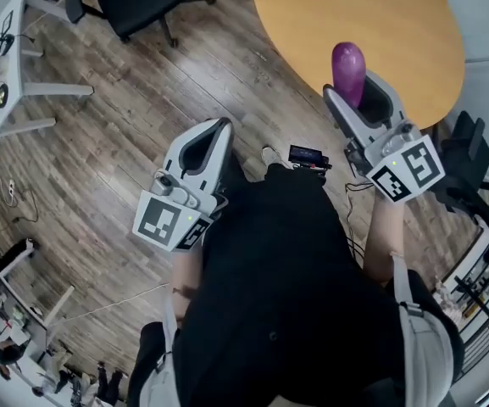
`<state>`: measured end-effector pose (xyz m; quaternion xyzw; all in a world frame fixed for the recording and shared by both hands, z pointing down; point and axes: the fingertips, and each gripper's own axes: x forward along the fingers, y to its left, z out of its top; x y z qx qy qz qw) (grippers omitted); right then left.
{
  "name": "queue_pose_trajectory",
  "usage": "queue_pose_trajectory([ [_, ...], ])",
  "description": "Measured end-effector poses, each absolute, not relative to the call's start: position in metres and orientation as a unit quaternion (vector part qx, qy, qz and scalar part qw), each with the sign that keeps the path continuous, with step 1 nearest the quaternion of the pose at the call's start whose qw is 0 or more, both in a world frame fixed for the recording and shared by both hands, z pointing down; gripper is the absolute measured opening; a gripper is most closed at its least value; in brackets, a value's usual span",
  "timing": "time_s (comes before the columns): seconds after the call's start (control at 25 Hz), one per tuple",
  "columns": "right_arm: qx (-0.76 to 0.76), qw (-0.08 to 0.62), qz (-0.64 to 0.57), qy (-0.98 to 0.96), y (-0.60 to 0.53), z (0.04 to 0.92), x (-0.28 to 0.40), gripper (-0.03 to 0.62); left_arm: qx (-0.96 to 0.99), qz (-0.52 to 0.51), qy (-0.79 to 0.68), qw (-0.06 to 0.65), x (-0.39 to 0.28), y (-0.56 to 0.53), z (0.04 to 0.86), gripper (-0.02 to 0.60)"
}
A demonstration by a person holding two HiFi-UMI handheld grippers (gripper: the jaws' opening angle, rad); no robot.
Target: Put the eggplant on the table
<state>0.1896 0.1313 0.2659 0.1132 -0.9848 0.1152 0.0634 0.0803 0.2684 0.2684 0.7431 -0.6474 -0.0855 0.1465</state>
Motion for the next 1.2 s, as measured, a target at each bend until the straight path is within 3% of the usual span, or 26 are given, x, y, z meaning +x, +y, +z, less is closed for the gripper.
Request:
queue_pose_trajectory([
  [0.6, 0.245, 0.054, 0.108, -0.962, 0.147, 0.247, 0.037, 0.233, 0.828, -0.048, -0.544, 0.129, -0.120, 0.251, 0.258, 0.011],
  [1.2, 0.343, 0.066, 0.119, -0.929, 0.078, 0.270, 0.019, 0.233, 0.857, -0.028, -0.486, 0.168, -0.174, 0.162, 0.290, 0.011],
])
